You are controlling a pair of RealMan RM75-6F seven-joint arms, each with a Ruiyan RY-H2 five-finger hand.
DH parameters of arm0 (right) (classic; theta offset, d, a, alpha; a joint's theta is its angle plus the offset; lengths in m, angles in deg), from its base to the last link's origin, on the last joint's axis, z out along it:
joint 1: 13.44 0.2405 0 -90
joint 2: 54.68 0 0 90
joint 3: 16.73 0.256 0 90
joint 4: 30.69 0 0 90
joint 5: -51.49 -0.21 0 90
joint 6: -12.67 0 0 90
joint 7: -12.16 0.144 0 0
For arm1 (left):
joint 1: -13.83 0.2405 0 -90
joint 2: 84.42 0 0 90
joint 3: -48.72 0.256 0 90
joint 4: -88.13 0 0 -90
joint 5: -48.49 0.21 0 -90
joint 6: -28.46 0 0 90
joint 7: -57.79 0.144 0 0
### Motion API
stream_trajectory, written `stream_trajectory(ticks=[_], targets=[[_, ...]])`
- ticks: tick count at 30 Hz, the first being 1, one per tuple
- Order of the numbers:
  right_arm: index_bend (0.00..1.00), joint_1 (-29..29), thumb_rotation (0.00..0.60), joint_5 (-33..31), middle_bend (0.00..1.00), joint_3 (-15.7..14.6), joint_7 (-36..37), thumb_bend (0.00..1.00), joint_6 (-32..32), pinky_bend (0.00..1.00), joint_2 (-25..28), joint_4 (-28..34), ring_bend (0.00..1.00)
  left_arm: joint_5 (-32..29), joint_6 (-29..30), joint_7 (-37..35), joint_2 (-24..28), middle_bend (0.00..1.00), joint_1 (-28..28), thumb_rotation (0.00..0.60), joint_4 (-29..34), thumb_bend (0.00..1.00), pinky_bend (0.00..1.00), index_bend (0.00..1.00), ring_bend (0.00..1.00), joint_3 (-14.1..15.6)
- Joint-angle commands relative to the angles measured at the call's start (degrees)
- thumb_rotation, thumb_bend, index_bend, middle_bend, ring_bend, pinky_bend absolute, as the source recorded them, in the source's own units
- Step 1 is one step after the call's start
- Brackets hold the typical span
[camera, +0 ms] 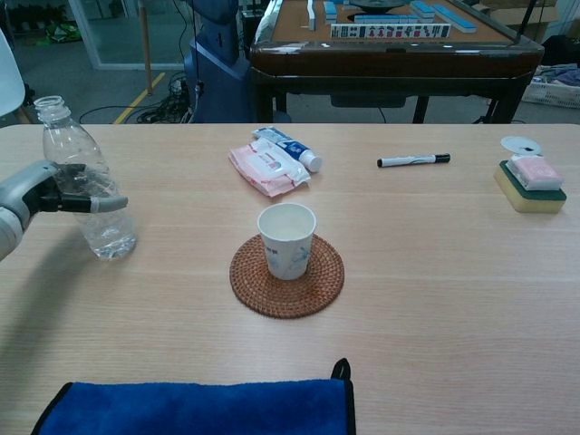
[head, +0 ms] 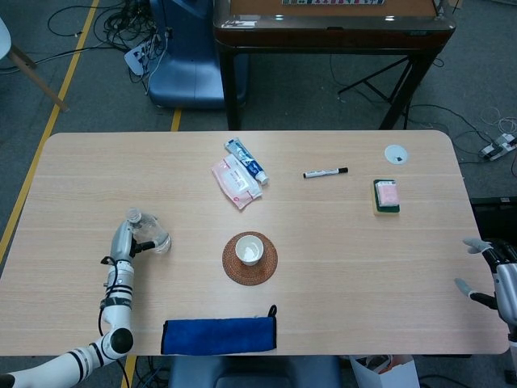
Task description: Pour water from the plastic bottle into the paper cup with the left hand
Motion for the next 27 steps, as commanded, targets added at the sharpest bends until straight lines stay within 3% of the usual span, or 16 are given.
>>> stream_trajectory(ticks=[1,15,27], targets=[[0.31,0.0,0.6,0.0,0.42,0.0,-0.1,0.08,-0.1,0.41,0.0,0.0,0.26,0.0,-0.2,-0.3,0.2,0.39,0.1,0.6,0.2,0.12,0.21,0.38,0.18,-0.1],[0.31,0.0,0.6,0.0,0.42,0.0,-0.1,0.08,0.0,0.41,0.0,0.1,0.26,0.6,-0.3,-1.1,1.0,0.29,0.6,0.6,1.2,0.12,0.17,0.33,0.12,0.1],[0.31,0.0,0.6,0.2,0.42,-0.1,-0.3,0.08,0.0,0.41,-0.1,0.1,0.26,0.3,-2.4,-0.3,4.5,0.13,1.5,0.6,6.3,0.11,0.1,0.06,0.01,1.4]])
